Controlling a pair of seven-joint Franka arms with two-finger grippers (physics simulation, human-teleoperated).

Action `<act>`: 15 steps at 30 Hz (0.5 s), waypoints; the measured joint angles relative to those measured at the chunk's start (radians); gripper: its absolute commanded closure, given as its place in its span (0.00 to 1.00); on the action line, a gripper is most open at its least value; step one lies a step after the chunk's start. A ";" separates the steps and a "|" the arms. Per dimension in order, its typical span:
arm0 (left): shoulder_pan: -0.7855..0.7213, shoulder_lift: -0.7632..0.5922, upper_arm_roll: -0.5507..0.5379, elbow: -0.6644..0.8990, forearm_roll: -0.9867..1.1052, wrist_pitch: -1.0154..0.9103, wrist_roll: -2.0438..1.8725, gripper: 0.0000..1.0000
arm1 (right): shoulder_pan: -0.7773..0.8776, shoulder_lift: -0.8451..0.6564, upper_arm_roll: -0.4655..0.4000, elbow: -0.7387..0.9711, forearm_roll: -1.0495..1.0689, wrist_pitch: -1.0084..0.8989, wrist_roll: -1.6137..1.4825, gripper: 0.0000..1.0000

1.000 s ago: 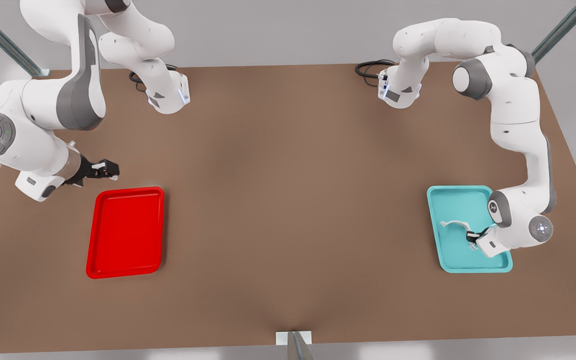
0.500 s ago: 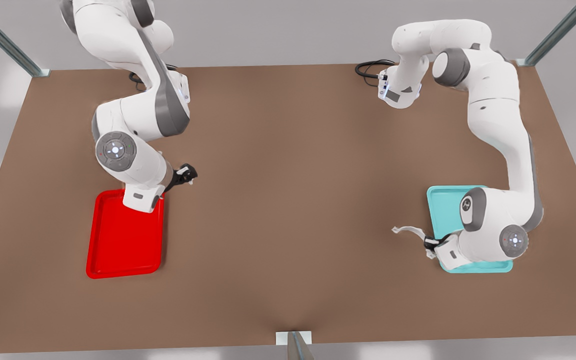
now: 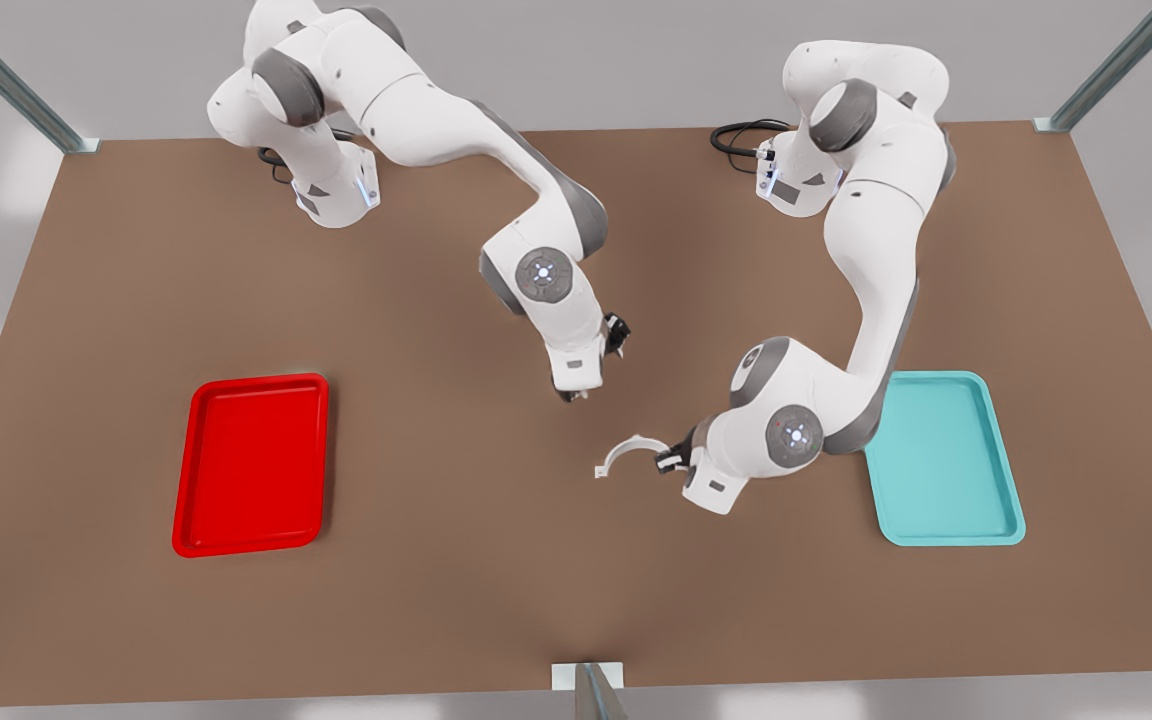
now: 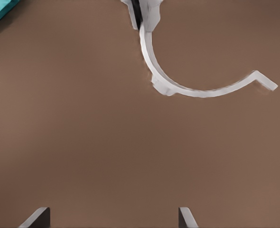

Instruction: Take the drainage pipe clamp from the left arm, pass it to the right arm, and place it in the plate on the right side

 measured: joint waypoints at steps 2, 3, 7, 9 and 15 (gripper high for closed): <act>-0.006 0.008 -0.005 0.002 0.000 0.030 -0.114 0.79 | 0.027 0.003 0.000 -0.019 -0.052 0.070 -0.008 0.00; -0.009 0.010 -0.006 0.003 -0.001 0.042 -0.165 0.79 | 0.036 0.003 0.000 -0.026 -0.101 0.104 -0.015 0.00; -0.015 0.012 -0.007 0.003 -0.002 0.073 -0.342 0.79 | 0.020 0.019 -0.008 -0.046 -0.257 0.250 -0.075 0.02; -0.015 0.012 -0.006 0.003 -0.003 0.082 -0.417 0.79 | 0.004 0.046 -0.012 -0.049 -0.300 0.338 -0.119 0.04; -0.012 0.010 -0.006 0.003 -0.003 0.093 -0.597 0.79 | -0.007 0.193 -0.015 0.018 -0.360 0.593 -0.242 0.03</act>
